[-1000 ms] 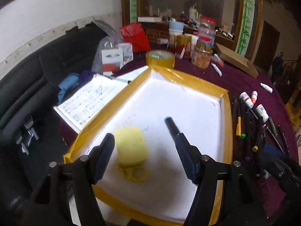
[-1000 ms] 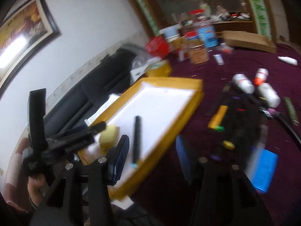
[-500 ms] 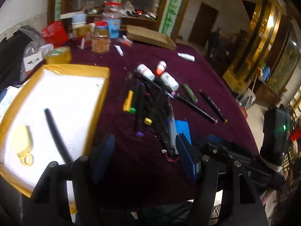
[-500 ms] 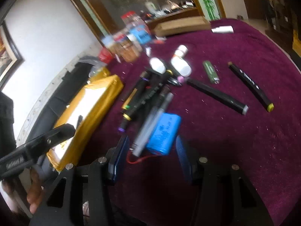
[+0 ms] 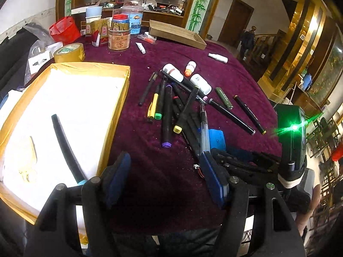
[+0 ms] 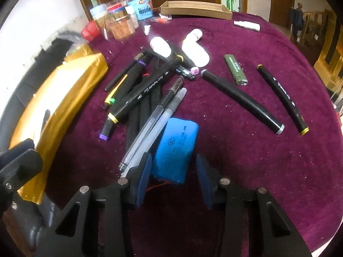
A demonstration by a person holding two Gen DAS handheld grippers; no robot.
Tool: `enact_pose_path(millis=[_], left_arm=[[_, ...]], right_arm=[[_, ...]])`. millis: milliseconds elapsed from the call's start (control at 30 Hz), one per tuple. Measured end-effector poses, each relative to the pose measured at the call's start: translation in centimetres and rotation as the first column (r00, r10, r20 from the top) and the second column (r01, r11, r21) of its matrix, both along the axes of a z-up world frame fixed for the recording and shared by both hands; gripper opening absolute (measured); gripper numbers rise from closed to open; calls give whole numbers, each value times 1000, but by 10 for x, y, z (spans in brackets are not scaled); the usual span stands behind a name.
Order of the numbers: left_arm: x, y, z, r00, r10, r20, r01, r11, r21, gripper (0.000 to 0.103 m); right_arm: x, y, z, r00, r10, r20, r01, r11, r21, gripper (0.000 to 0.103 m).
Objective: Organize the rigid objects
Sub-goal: 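Grasp the blue battery with the right tool while the left tool returns, then grasp a clear pen with the left tool while the right tool holds the battery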
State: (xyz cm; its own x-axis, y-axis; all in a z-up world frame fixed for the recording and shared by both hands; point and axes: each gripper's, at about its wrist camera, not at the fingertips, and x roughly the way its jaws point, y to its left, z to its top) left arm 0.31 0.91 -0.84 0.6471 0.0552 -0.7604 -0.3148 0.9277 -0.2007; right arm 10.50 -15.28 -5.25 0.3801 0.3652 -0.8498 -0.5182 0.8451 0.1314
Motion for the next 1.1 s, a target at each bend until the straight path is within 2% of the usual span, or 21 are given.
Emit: enact_pose_path(millis=[100, 200, 433, 533, 733, 833, 900, 967, 1100], left_arm=[[2, -1, -2, 1000, -6, -5, 6, 1000, 8, 67], [6, -3, -3, 1000, -18, -14, 18, 1000, 16, 67], [17, -7, -3, 999, -43, -15, 43, 999, 2, 67], [31, -18, -4, 996, -91, -18, 91, 996, -9, 67], [73, -51, -14, 975, -216, -47, 214, 976, -28, 66], [98, -62, -24, 966, -245, -77, 241, 969, -54, 48], [112, -65, -32, 964, -241, -115, 233, 970, -76, 30], [121, -66, -37, 959, -252, -127, 240, 966, -97, 30], [129, -72, -40, 960, -243, -143, 236, 970, -65, 30]], right_arm=[[8, 6, -3, 1000, -18, 21, 19, 1000, -22, 39], [10, 5, -7, 1000, -15, 15, 15, 1000, -4, 36], [6, -45, -3, 998, -54, 14, 54, 998, 26, 33], [12, -73, -3, 995, -101, 26, 100, 994, 32, 33], [18, -89, -1, 993, -116, 20, 114, 990, 79, 33], [20, -88, -2, 993, -113, 29, 110, 990, 83, 33], [20, -89, -2, 993, -111, 33, 107, 990, 95, 33], [21, -90, -4, 994, -98, 40, 94, 990, 103, 33], [20, -93, -4, 995, -92, 42, 87, 989, 120, 33]])
